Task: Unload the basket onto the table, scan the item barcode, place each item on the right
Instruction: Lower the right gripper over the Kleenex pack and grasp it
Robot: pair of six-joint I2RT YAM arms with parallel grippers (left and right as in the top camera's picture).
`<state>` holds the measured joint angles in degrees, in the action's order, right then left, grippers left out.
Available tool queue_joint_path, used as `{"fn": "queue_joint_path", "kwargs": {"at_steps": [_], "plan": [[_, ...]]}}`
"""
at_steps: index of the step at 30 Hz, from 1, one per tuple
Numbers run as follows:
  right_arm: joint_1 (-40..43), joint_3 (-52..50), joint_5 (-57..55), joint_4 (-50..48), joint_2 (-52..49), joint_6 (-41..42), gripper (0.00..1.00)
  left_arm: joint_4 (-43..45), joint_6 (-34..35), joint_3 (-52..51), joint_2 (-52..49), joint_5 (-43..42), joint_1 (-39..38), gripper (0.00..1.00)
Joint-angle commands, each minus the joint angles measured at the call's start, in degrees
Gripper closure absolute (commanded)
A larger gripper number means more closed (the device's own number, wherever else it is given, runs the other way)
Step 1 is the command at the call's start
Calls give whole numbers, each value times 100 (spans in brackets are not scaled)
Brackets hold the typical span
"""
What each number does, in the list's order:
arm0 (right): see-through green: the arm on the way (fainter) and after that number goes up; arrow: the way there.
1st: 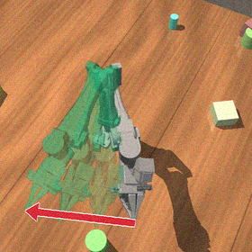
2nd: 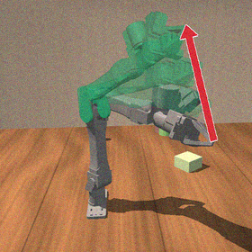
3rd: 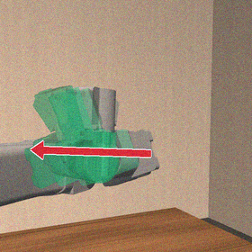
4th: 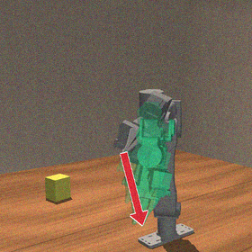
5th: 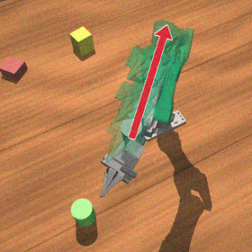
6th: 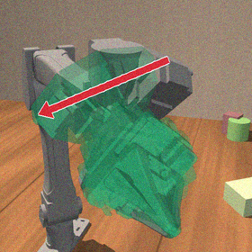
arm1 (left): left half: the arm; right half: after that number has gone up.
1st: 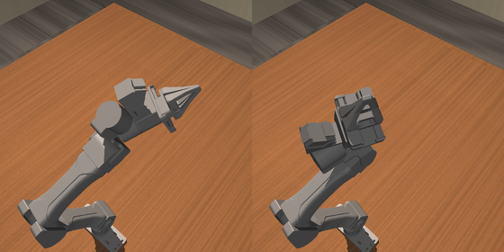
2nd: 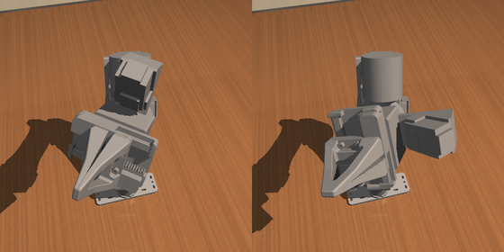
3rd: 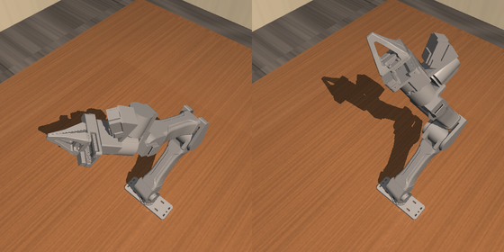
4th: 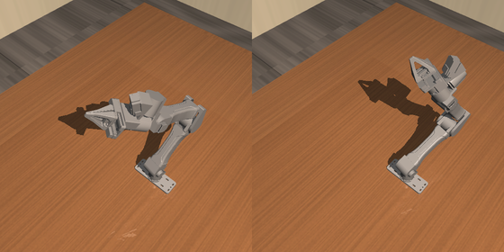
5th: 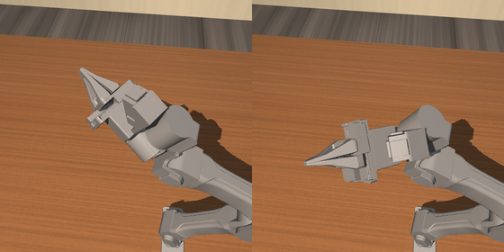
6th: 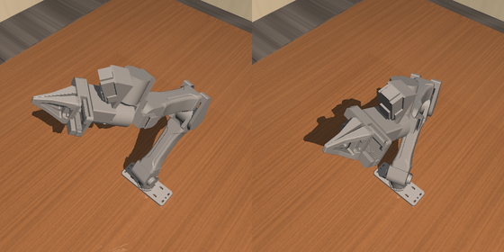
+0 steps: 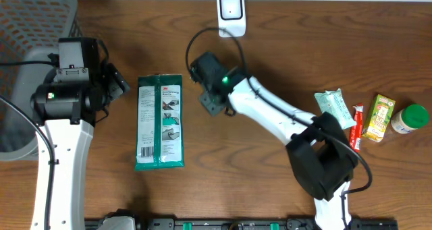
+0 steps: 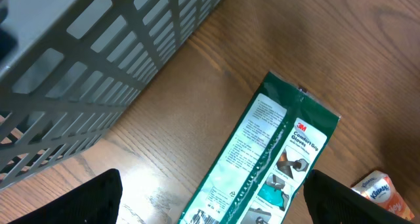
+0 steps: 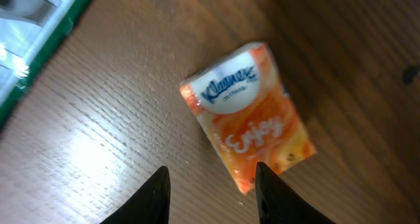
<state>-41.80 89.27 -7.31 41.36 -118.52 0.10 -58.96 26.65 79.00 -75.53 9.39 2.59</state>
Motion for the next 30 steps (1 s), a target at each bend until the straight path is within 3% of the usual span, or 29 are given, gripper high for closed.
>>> {"fn": "queue_joint_path", "kwargs": {"at_steps": [1,14,30], "plan": [[-219,-463,-874,-415,118,-151,62,-17,-70,42,31,74,24,11],[-330,-894,-1342,-1537,168,-811,58,-17,-70,42,31,74,24,11],[-350,-876,-1320,-1473,-160,-1093,61,-17,-70,42,31,74,24,11]]}}
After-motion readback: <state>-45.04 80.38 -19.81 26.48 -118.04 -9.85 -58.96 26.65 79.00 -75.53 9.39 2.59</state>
